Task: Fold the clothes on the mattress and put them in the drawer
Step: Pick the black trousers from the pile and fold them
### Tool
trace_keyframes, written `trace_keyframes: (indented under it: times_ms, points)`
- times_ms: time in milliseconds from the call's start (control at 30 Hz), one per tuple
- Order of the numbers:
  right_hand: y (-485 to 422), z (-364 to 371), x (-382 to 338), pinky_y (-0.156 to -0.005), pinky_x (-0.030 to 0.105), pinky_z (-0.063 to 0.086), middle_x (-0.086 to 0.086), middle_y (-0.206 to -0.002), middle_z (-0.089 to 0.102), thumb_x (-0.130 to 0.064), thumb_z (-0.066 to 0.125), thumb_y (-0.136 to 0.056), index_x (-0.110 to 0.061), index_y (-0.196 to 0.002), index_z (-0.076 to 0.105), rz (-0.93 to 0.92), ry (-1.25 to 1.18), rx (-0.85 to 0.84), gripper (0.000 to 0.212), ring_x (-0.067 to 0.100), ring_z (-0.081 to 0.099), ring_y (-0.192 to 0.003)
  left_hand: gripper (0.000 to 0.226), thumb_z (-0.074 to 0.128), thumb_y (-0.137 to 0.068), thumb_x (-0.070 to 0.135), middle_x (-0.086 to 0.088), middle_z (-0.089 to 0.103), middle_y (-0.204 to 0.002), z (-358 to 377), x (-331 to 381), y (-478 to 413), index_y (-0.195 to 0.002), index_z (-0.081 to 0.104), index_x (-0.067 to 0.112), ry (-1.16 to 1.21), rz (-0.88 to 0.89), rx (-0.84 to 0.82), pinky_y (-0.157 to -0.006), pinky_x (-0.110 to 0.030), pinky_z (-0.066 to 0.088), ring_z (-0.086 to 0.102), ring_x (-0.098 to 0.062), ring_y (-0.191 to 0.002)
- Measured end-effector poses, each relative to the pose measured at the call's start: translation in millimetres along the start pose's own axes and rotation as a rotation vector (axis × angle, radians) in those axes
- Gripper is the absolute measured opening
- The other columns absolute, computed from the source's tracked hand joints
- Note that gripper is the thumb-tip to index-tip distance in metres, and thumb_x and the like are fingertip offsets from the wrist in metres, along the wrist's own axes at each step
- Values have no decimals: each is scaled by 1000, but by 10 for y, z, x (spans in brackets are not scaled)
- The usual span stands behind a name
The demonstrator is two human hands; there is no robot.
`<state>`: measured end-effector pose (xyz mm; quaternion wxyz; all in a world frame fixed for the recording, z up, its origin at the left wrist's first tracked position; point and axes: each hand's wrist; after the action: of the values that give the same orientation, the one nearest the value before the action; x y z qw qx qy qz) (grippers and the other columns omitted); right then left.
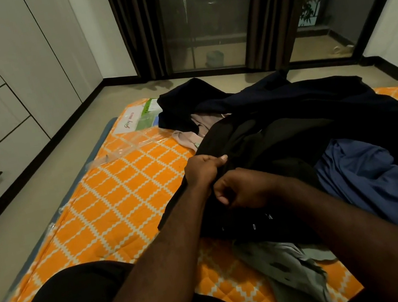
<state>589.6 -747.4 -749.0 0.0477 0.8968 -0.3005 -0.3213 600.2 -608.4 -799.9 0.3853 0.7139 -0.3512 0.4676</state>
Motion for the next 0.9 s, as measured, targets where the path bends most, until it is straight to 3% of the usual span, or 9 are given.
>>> trace_keyframes:
  times_ms: [200,300,367,400,467,567,633,767,900]
  points:
    - [-30,121,120,-81,18,52,-12,-89,71,-1,68,-90,-22,-91,72,92,-75,11,21,3,68,-87,27,80,-85,35,4,71,-90,-58,-23,-15,-97,74,12,-96,51,-43,-62,-24,43,65,-13,-87]
    - [1,143,196,-82,18,51,-9,-97,71,-1,65,-93,-18,-101,74,166,-57,46,21,6,68,-95,38,84,-81,33,3,64,-100,-153,9,-12,-111,68,15,-362,257,31,-73,-25,46,60,-13,-93]
    - [35,114,234,-79,20,49,-12,-95,68,-8,69,-92,-24,-99,72,199,-1,57,18,4,63,-93,26,84,-79,25,2,64,-93,-252,106,64,-98,69,16,-529,413,65,-72,-28,47,61,-16,-89]
    - [45,91,246,-78,21,48,-13,-95,65,-13,71,-91,-28,-97,69,214,57,64,16,4,61,-91,18,83,-80,22,4,65,-89,-314,170,103,-89,68,19,-583,454,-7,-70,-27,46,63,-16,-88]
    - [73,46,245,-82,28,51,-10,-99,63,-20,73,-90,-34,-95,65,259,171,67,17,10,60,-92,19,82,-80,19,8,64,-86,-424,304,223,-81,64,26,-737,463,-323,-69,-24,44,64,-15,-89]
    - [167,-48,204,-79,31,56,0,-102,71,-23,72,-92,-27,-101,68,338,266,21,10,15,66,-84,35,89,-71,30,12,60,-94,-442,357,457,-85,58,35,-1027,415,-728,-73,-29,47,60,-14,-93]
    - [243,-70,196,-73,30,57,4,-93,75,-24,73,-91,-22,-98,73,379,331,-57,8,20,70,-75,52,95,-63,35,12,55,-101,-333,201,579,-96,54,36,-1102,434,-820,-79,-31,48,58,-16,-101]
    - [396,-43,170,-79,33,59,-1,-84,73,-37,86,-80,-26,-85,70,452,322,-229,20,16,70,-77,88,94,-62,39,1,48,-127,-159,-132,723,-137,49,28,-1176,486,-821,-95,-40,50,48,-21,-120]
    - [546,52,102,-75,32,56,-4,-92,70,-42,94,-65,-25,-85,69,417,336,-172,36,16,66,-87,36,84,-80,37,1,64,-108,-277,-175,743,-107,66,20,-972,523,-703,-82,-33,49,61,-18,-101]
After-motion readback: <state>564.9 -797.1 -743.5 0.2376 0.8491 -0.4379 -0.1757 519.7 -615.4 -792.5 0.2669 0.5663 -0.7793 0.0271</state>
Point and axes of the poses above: each hand's wrist, its own y-axis away from the middle knuckle, its own z-axis out of the palm, x = y × z
